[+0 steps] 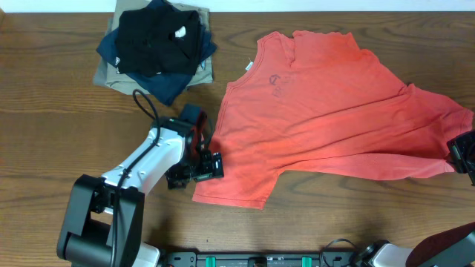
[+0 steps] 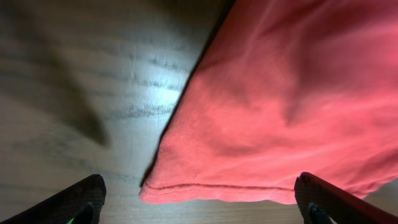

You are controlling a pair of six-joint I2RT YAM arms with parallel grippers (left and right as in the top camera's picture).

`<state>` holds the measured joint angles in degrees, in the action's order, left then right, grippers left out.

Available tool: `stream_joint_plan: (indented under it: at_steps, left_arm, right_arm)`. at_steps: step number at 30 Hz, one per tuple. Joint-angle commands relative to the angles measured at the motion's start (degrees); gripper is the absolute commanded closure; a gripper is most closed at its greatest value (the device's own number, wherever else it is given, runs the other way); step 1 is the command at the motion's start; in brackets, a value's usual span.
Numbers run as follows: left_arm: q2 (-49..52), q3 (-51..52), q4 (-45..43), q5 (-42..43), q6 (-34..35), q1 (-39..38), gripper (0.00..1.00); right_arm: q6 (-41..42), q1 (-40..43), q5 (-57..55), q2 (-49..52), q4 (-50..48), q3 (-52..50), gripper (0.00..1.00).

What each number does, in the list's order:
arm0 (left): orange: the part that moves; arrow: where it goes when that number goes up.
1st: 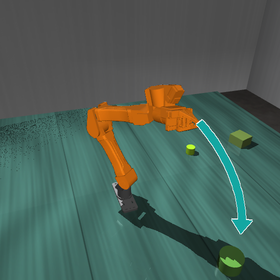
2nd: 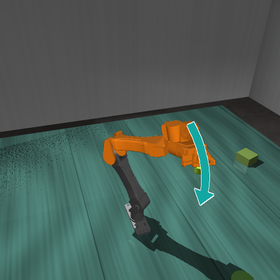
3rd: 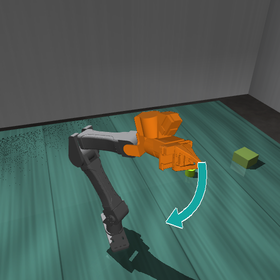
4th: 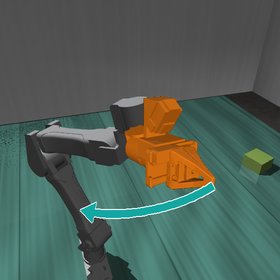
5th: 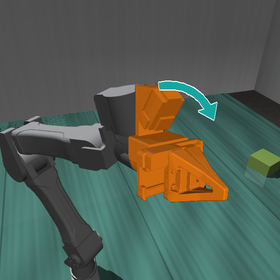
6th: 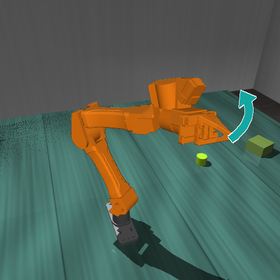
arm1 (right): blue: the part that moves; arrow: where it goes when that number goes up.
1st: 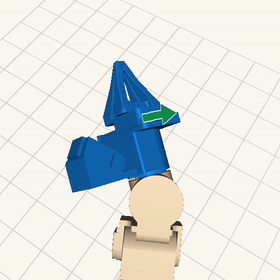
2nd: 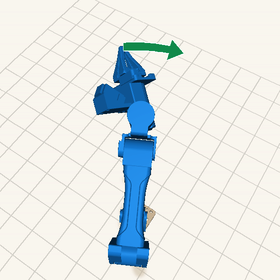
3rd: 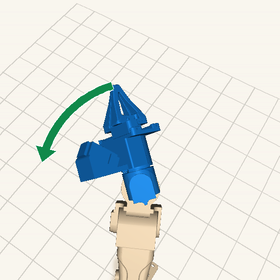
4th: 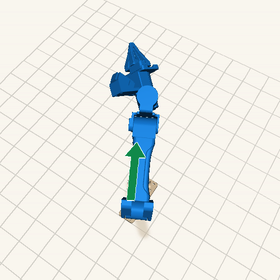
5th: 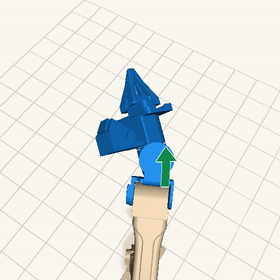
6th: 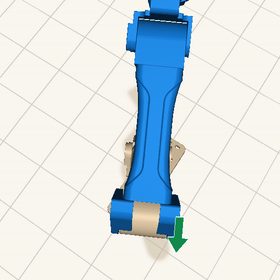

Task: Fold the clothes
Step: 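Move the left gripper to the shirt's lower left corner and grasp it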

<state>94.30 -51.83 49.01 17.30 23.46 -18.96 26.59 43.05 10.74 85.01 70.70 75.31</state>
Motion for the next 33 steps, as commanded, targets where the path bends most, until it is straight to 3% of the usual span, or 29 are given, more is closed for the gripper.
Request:
stream_joint_plan:
  at_steps: [1,7,15,22,29,31,33]
  left_arm:
    - [0.44,1.84,-0.09,-0.81,-1.33,-0.09,0.02]
    - [0.44,2.10,0.37,-3.61,-0.28,-0.15,0.02]
    - [0.52,5.18,-1.79,-3.43,1.27,-0.44,0.15]
    - [0.52,6.12,-2.71,-3.50,1.88,-0.63,0.21]
    - [0.66,6.14,-3.78,-7.89,3.65,-5.25,0.21]
    - [0.94,6.14,-3.98,-7.89,5.18,-6.01,0.29]
    - [1.44,6.14,-4.17,-7.89,5.62,-6.21,0.45]
  right_arm:
    - [0.35,-0.37,0.72,-0.48,0.04,-0.15,0.99]
    - [0.33,-0.37,0.72,-0.48,0.07,-0.15,0.99]
    - [0.31,-0.37,1.57,-0.48,0.00,-0.15,0.99]
    - [0.33,-0.37,1.75,-0.48,-0.26,-0.15,0.99]
    - [0.33,-0.37,1.73,-0.48,-0.26,-0.15,0.99]
    - [0.31,-0.37,1.75,-0.48,-0.24,-0.15,0.99]
    - [-0.07,-0.37,1.73,-0.48,-0.22,-0.15,0.99]
